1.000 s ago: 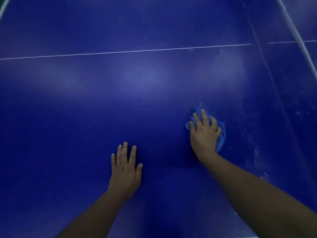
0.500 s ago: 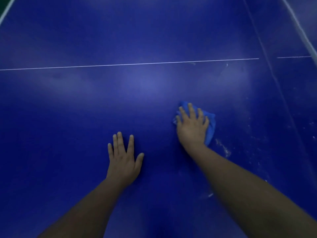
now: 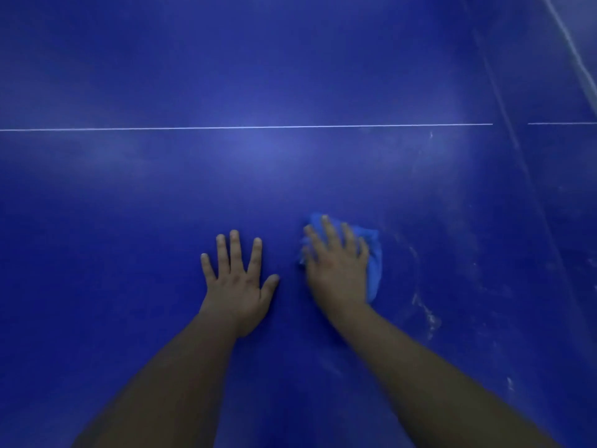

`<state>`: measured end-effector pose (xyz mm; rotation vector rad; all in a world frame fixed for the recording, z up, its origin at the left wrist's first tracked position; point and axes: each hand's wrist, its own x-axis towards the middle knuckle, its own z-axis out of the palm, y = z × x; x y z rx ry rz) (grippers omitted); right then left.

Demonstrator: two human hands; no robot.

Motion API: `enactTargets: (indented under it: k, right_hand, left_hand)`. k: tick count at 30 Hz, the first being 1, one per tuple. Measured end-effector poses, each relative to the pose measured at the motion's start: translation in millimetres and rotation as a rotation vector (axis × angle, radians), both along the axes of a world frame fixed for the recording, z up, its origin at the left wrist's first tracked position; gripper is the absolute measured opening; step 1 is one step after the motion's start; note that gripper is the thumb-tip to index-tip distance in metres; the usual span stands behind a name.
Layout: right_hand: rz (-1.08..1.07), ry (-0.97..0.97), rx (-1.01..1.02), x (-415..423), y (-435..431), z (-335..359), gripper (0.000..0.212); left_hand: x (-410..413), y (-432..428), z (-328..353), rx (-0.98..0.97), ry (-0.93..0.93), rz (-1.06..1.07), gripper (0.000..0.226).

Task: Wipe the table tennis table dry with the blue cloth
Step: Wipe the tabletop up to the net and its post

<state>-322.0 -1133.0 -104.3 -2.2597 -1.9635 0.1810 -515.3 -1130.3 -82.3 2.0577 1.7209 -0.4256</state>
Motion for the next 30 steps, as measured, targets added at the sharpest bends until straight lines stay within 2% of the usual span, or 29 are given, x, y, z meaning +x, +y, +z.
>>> enactTargets:
  k: [3,5,6,8,9,11,13,15,16,18,21,24,26,28,30]
  right_hand:
    - [-0.358,0.073,-0.035,71.8,27.2,8.9,0.044]
    - [-0.47,0.086,-0.022,90.9,24.9,14.1,0.043]
    - [-0.461,0.071,0.014,83.9,20.1,15.2,0.043]
    - [-0.263,0.058,0.033,49.7,11.7,16.9,0.047]
    - [-0.132,0.04,0.006,31.1,7.7,14.7,0.048]
    - [-0.034,0.0,0.017,25.5,22.8,11.0,0.049]
    - [-0.177,0.036,-0.012,52.9,55.4,12.1,0.049]
    - [-0.368,0.089,-0.076,75.3,81.2,12.8,0.05]
    - [-0.398,0.09,-0.067,73.9,85.6,10.5,0.05]
    - [-0.325,0.08,-0.031,53.2,92.7,13.0,0.049]
    - [-0.158,0.075,-0.035,35.2,115.7,9.9,0.055]
    - [-0.071,0.095,-0.062,45.3,168.9,8.0,0.052]
    - [-0.125,0.114,-0.044,48.0,201.8,7.9,0.05]
    - [-0.241,0.121,0.016,52.2,224.7,10.1,0.046]
    - [-0.345,0.129,-0.03,74.9,233.1,8.2,0.048]
  left_hand:
    - [0.4,1.2,4.0,-0.038,-0.009,-0.008,0.083]
    - [0.5,2.2,5.7,-0.039,-0.029,0.005,0.085]
    - [0.5,1.1,4.5,-0.033,-0.032,0.007,0.086]
    - [0.4,-3.3,1.4,0.012,-0.02,-0.008,0.087]
    - [-0.4,-5.6,1.0,0.069,-0.018,-0.021,0.087]
    - [0.5,-0.4,-0.2,0.182,-0.043,-0.085,0.082]
    - [10.2,19.6,-1.2,0.252,-0.07,-0.181,0.078]
    - [28.8,51.0,2.9,0.287,-0.085,-0.164,0.081]
    - [38.9,67.5,3.4,0.3,-0.09,-0.125,0.084]
    - [60.3,105.0,3.9,0.326,-0.075,-0.064,0.088]
    - [84.9,149.0,2.5,0.271,-0.025,-0.04,0.089]
    - [100.1,170.2,-1.5,0.129,0.005,-0.042,0.078]
    - [104.4,177.4,-0.9,0.041,0.026,-0.036,0.081]
    - [103.4,179.3,3.0,-0.012,0.033,-0.027,0.092]
    - [104.2,181.8,6.5,-0.047,0.041,-0.024,0.102]
